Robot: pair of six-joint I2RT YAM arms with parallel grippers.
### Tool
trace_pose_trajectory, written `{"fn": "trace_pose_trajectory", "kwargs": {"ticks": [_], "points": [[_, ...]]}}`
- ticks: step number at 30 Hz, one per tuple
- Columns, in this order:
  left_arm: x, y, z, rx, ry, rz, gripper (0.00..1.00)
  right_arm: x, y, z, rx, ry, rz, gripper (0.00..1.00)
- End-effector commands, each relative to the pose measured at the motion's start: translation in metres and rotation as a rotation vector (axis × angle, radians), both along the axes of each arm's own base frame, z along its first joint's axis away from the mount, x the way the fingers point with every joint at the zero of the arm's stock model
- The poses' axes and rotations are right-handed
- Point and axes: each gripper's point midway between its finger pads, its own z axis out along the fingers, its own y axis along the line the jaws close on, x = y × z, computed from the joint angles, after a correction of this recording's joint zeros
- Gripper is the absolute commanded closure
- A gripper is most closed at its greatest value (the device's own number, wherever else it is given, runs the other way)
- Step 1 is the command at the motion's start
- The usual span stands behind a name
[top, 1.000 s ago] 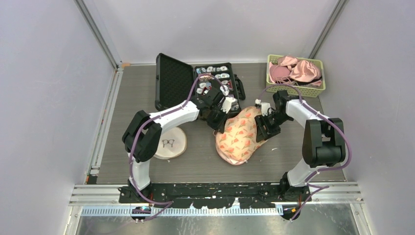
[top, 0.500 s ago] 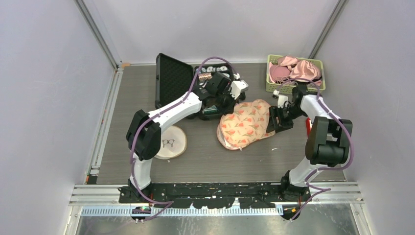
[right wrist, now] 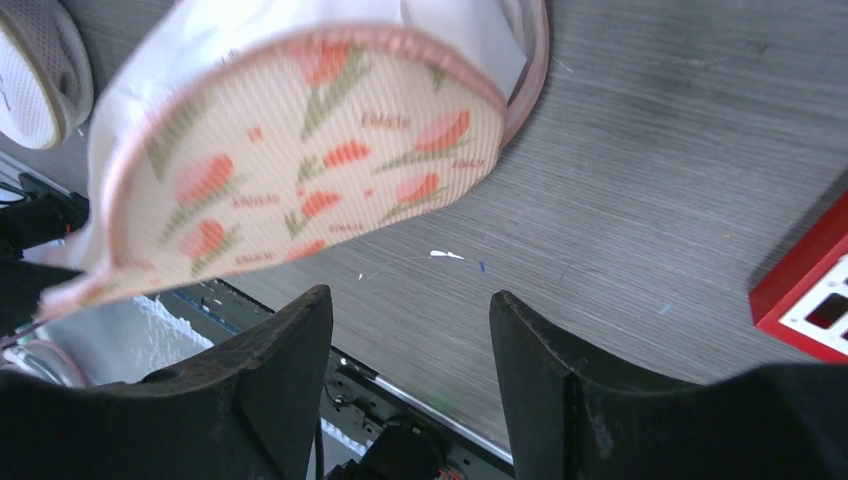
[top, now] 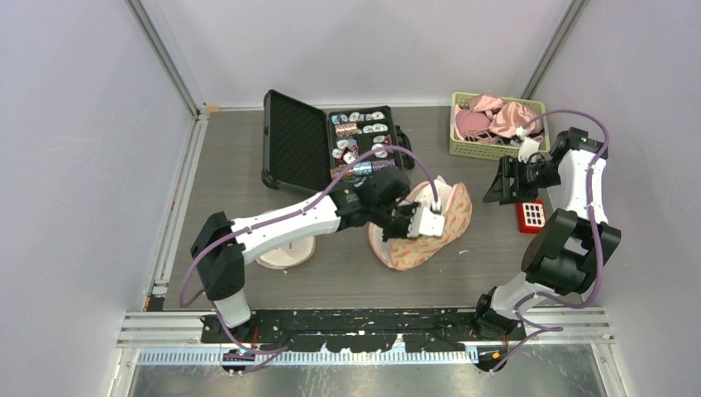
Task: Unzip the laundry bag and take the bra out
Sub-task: Open the laundry bag at the center of the board.
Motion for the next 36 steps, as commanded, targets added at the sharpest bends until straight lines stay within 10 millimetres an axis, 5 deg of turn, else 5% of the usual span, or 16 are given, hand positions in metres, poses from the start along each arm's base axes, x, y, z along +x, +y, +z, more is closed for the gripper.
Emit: {"fn": "trace_pose_trajectory", "kwargs": {"ticks": [1, 11, 21, 32, 36], "points": [[-0.044, -0.001, 0.005, -0.035, -0.126, -0.243, 1.0, 0.001, 0.006, 0.043, -0.018, -0.123, 0.052, 0.36], [-0.065, -0.009, -0.012, 0.001, -0.239, -0.321, 0.93, 0.0, 0.012, 0.055, -0.003, -0.156, 0.089, 0.34], [-0.072, -0.019, -0.004, -0.024, -0.263, -0.345, 0.63, -0.014, 0.04, 0.048, -0.017, -0.155, 0.213, 0.31], [-0.102, -0.028, -0.019, 0.012, -0.145, -0.497, 0.59, -0.017, 0.062, 0.046, -0.075, -0.186, 0.304, 0.3], [-0.11, -0.037, -0.003, 0.033, -0.043, -0.458, 0.51, -0.03, 0.063, 0.028, -0.106, -0.161, 0.377, 0.3]]}}
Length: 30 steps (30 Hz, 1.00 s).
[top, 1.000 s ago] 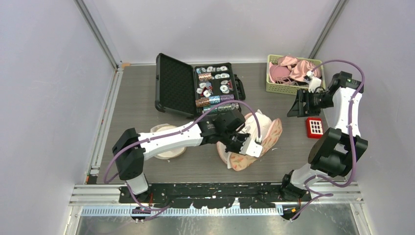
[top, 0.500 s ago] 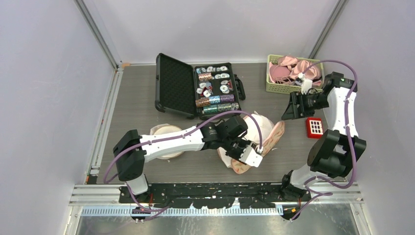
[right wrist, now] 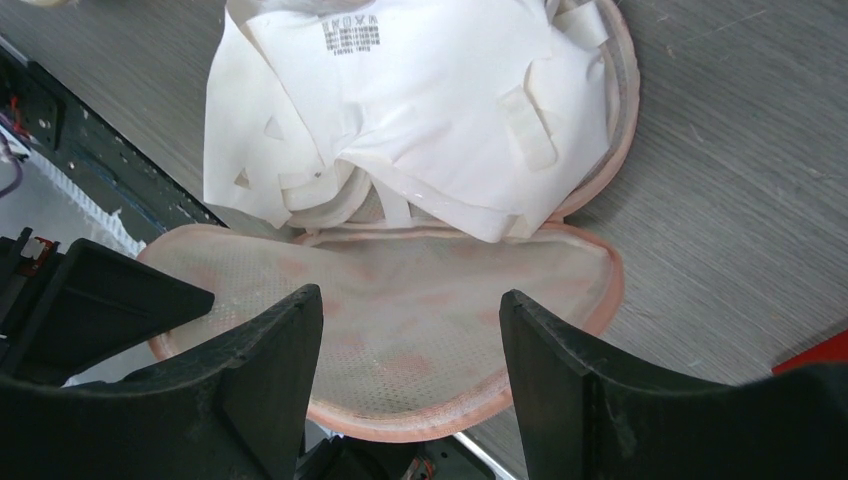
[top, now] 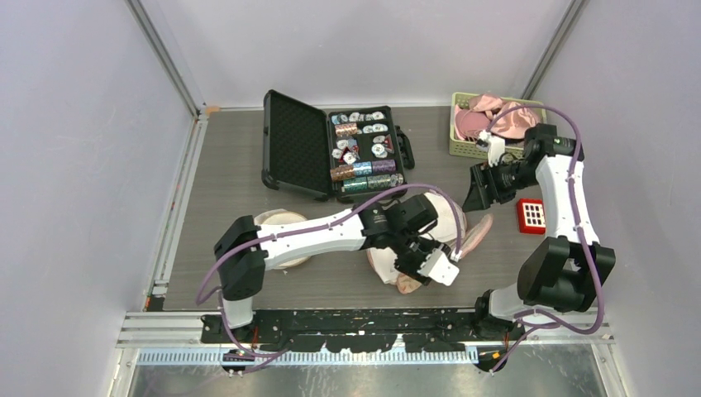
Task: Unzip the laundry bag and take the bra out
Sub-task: Open the laundry bag at the center of the board.
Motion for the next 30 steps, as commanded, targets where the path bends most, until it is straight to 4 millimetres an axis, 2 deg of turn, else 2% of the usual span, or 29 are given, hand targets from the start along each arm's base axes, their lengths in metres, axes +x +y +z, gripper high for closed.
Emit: {"fn": "trace_pose_trajectory", "kwargs": {"ticks": [1, 4, 8, 10, 12, 15, 17, 23, 27, 30], "points": [[-0.018, -0.011, 0.028, 0.02, 0.118, 0.0, 0.5, -0.012, -0.002, -0.018, -0.079, -0.018, 0.081, 0.3], [-0.012, -0.004, 0.033, 0.078, 0.148, 0.077, 0.5, -0.021, -0.004, -0.04, -0.134, 0.01, 0.146, 0.31], [0.002, 0.022, 0.04, 0.077, 0.255, 0.191, 0.47, -0.033, -0.011, -0.062, -0.196, 0.052, 0.203, 0.32], [0.012, 0.037, 0.051, 0.034, 0.305, 0.248, 0.4, -0.038, -0.014, -0.07, -0.217, 0.073, 0.22, 0.32], [0.023, 0.05, 0.048, 0.014, 0.304, 0.309, 0.4, -0.042, -0.016, -0.078, -0.231, 0.095, 0.232, 0.32], [0.041, 0.064, 0.019, 0.031, 0.226, 0.415, 0.4, -0.044, -0.012, -0.089, -0.237, 0.117, 0.247, 0.34], [0.054, 0.073, -0.011, 0.075, 0.179, 0.484, 0.43, -0.042, -0.009, -0.098, -0.239, 0.13, 0.253, 0.34], [0.076, 0.075, -0.069, 0.229, 0.16, 0.62, 0.48, -0.036, -0.007, -0.116, -0.239, 0.181, 0.237, 0.37], [0.099, 0.081, -0.095, 0.273, 0.164, 0.71, 0.53, -0.034, -0.006, -0.127, -0.235, 0.215, 0.224, 0.38], [0.123, 0.089, -0.109, 0.303, 0.131, 0.759, 0.57, -0.032, -0.005, -0.134, -0.235, 0.228, 0.211, 0.38]]}}
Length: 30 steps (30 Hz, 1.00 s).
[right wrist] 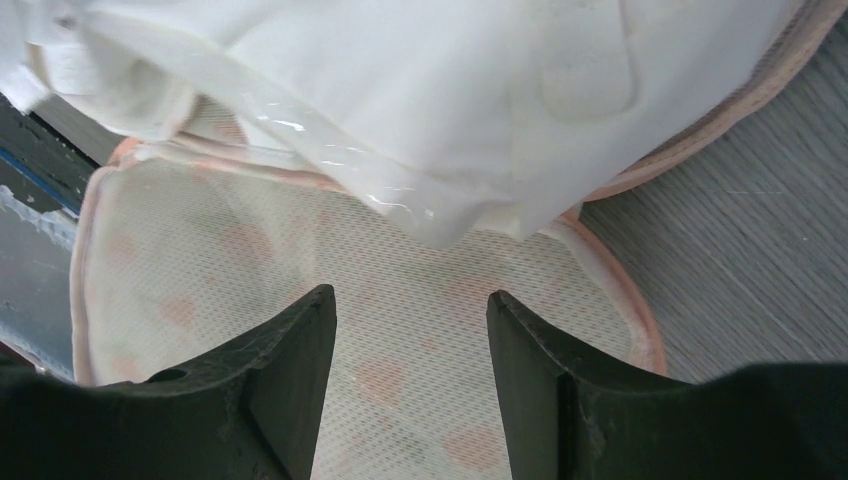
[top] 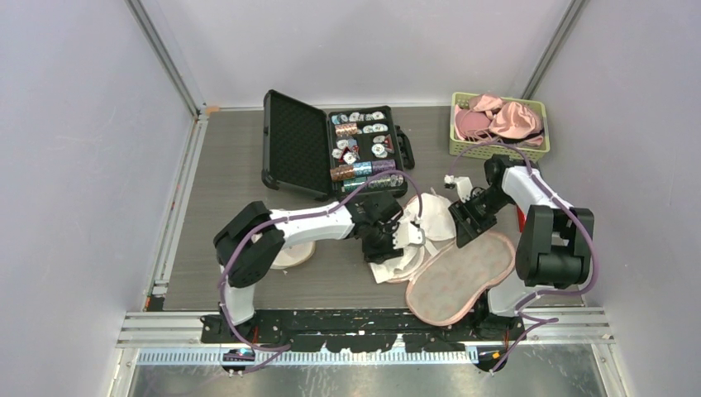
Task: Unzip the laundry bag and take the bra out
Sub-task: Open the laundry bag at the center of the board.
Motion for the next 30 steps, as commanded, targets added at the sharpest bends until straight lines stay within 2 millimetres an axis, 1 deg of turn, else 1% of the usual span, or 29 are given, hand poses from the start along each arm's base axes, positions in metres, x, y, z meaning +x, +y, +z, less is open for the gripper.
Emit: {"fn": "trace_pose_trajectory", "kwargs": {"ticks": [1, 5, 6, 7, 9, 11, 13, 16, 19, 21, 23, 25, 28, 30], "points": [[0.053, 0.001, 0.002, -0.004, -0.095, 0.111, 0.58, 0.009, 0.001, -0.009, -0.012, -0.007, -0.032, 0.39], [0.092, 0.012, -0.004, 0.015, -0.111, 0.152, 0.62, 0.021, 0.007, -0.015, 0.002, 0.006, -0.074, 0.39], [0.103, 0.015, -0.003, 0.019, -0.115, 0.169, 0.63, 0.024, 0.009, -0.018, 0.005, 0.013, -0.085, 0.39], [0.113, 0.015, 0.0, 0.012, -0.125, 0.18, 0.63, 0.029, 0.012, -0.019, 0.01, 0.013, -0.097, 0.39], [0.125, 0.017, 0.003, 0.009, -0.133, 0.193, 0.63, 0.038, 0.018, -0.019, 0.023, 0.014, -0.116, 0.4], [0.132, 0.017, 0.007, 0.001, -0.142, 0.191, 0.63, 0.044, 0.023, -0.015, 0.043, 0.016, -0.133, 0.39], [0.132, 0.018, 0.012, -0.006, -0.149, 0.175, 0.63, 0.046, 0.025, -0.008, 0.056, 0.023, -0.14, 0.4], [0.124, 0.02, 0.026, -0.03, -0.141, 0.159, 0.62, 0.043, 0.024, 0.005, 0.056, 0.018, -0.134, 0.4], [0.113, 0.023, 0.044, -0.078, -0.133, 0.167, 0.59, 0.042, 0.023, 0.029, 0.097, -0.004, -0.167, 0.4], [0.108, 0.024, 0.057, -0.117, -0.136, 0.196, 0.55, 0.047, 0.023, 0.043, 0.117, -0.025, -0.203, 0.4], [0.109, 0.026, 0.068, -0.154, -0.156, 0.249, 0.5, 0.056, 0.023, 0.055, 0.128, -0.059, -0.246, 0.4], [0.112, 0.027, 0.078, -0.185, -0.173, 0.304, 0.48, 0.067, 0.024, 0.062, 0.135, -0.094, -0.293, 0.41], [0.113, 0.028, 0.09, -0.232, -0.179, 0.353, 0.46, 0.085, 0.023, 0.063, 0.137, -0.139, -0.368, 0.44], [0.114, 0.028, 0.095, -0.255, -0.18, 0.375, 0.46, 0.094, 0.022, 0.059, 0.128, -0.142, -0.405, 0.46]]}}
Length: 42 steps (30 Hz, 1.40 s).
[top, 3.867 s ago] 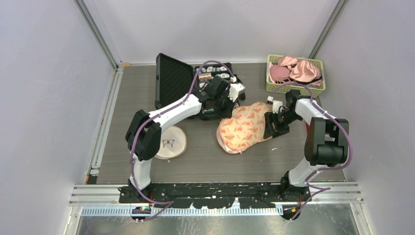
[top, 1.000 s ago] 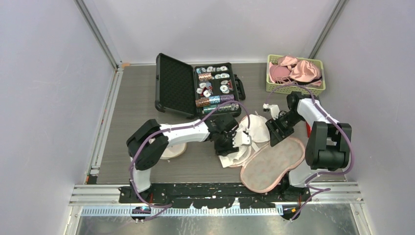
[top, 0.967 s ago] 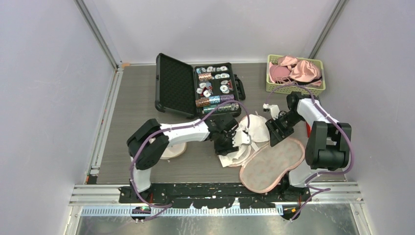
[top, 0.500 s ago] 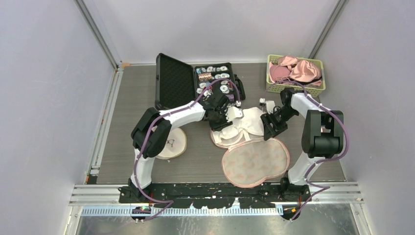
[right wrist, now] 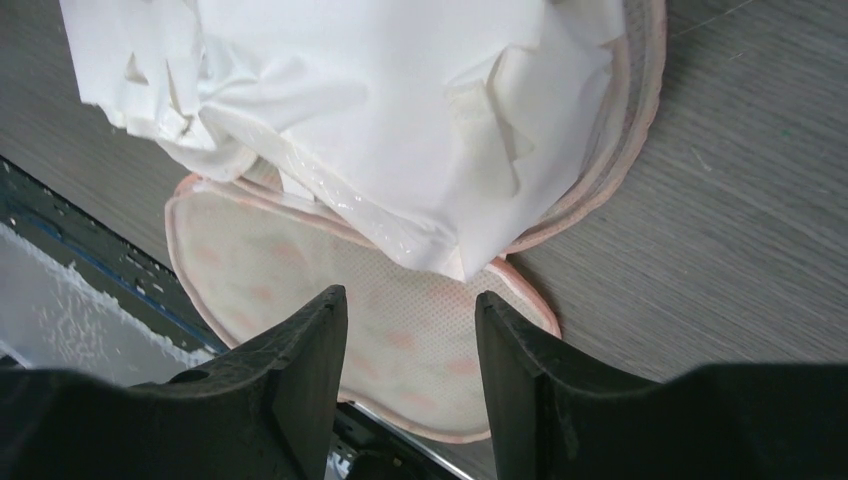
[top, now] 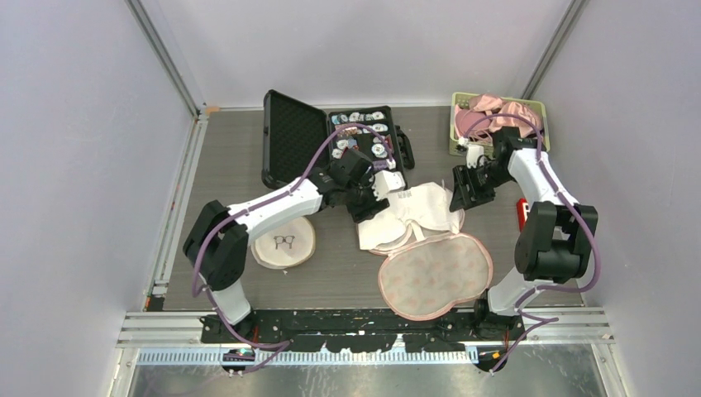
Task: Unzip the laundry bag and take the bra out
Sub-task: Open the laundry bag at the center of the board, then pick up the bra from the laundry bag.
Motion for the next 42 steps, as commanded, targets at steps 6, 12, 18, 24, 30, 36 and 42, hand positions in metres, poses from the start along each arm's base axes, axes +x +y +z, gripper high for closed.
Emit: {"fn": "trace_pose_trajectory", "kwargs": {"ticks": [6, 12, 18, 24, 30, 36, 42], "points": [[0.015, -0.007, 0.038, -0.148, -0.046, 0.11, 0.45, 0.047, -0.002, -0.011, 0.0, -0.024, -0.177, 0.49], [0.019, -0.001, 0.045, -0.143, -0.064, 0.118, 0.45, 0.059, -0.012, -0.036, -0.05, 0.002, -0.219, 0.45], [0.02, 0.006, 0.043, -0.114, -0.076, 0.126, 0.45, 0.057, -0.006, -0.048, -0.026, 0.05, -0.226, 0.46], [0.027, 0.006, 0.047, -0.106, -0.103, 0.132, 0.45, 0.059, -0.002, -0.044, -0.003, 0.061, -0.222, 0.75], [0.027, 0.005, 0.053, -0.118, -0.096, 0.122, 0.45, 0.057, -0.008, -0.004, -0.03, -0.029, -0.195, 0.88], [0.023, -0.002, 0.056, -0.143, -0.075, 0.095, 0.45, 0.046, -0.003, 0.015, -0.014, -0.044, -0.18, 0.87], [0.023, -0.011, 0.057, -0.164, -0.051, 0.076, 0.45, 0.044, 0.001, 0.024, -0.014, -0.055, -0.177, 0.88]]}}
